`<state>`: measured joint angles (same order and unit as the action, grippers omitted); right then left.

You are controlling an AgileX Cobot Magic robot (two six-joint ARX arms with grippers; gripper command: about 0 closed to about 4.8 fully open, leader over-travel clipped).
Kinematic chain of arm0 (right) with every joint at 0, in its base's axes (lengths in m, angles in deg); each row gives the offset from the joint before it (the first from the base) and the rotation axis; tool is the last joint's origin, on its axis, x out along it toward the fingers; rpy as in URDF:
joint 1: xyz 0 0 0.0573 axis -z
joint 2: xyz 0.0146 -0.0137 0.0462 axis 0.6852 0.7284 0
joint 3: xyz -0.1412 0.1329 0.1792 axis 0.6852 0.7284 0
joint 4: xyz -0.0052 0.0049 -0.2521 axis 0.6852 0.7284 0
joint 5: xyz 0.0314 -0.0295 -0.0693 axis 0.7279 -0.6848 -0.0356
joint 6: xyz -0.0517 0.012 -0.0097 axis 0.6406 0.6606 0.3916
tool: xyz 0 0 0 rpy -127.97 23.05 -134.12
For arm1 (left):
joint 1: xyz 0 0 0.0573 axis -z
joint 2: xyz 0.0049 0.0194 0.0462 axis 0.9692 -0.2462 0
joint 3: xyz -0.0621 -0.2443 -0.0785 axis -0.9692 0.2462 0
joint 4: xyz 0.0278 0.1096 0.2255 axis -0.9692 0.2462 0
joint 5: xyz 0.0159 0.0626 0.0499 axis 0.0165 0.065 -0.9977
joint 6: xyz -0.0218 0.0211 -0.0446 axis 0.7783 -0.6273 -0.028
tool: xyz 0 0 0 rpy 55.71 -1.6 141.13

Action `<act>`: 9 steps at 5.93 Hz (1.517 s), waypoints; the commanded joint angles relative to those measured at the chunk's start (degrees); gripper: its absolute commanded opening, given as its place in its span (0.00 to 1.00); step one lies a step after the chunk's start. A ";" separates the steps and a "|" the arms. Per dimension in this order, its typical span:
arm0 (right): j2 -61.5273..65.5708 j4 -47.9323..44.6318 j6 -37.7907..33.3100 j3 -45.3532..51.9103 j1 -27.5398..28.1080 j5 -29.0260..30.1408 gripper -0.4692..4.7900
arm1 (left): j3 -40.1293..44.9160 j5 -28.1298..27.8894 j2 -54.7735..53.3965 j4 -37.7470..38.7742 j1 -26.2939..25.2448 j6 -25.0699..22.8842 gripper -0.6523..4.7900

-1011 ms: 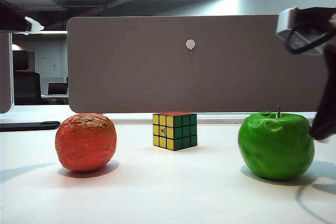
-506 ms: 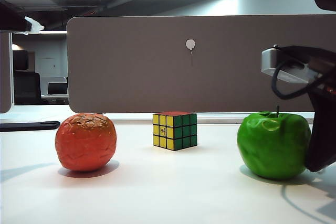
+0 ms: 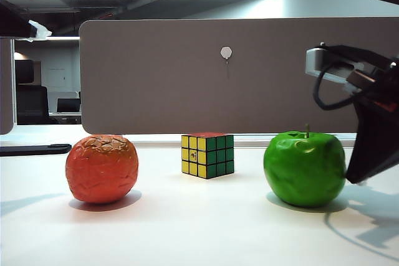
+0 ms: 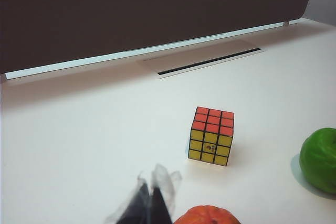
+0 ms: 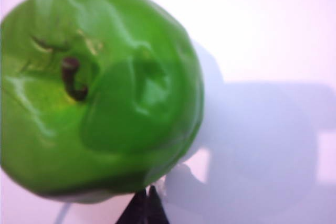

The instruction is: Move all the fruits on the tabletop near the face of the Rubik's cube that has the color most similar to each fruit.

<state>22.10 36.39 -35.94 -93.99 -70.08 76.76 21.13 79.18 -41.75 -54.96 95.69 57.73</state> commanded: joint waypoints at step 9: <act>6.71 -13.05 -0.07 -1.01 -0.26 10.93 0.09 | -0.24 -0.15 0.02 0.63 -0.07 0.00 0.11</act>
<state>28.48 25.09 -35.94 -94.69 -70.28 87.36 21.13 79.18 -41.75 -53.87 95.67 57.71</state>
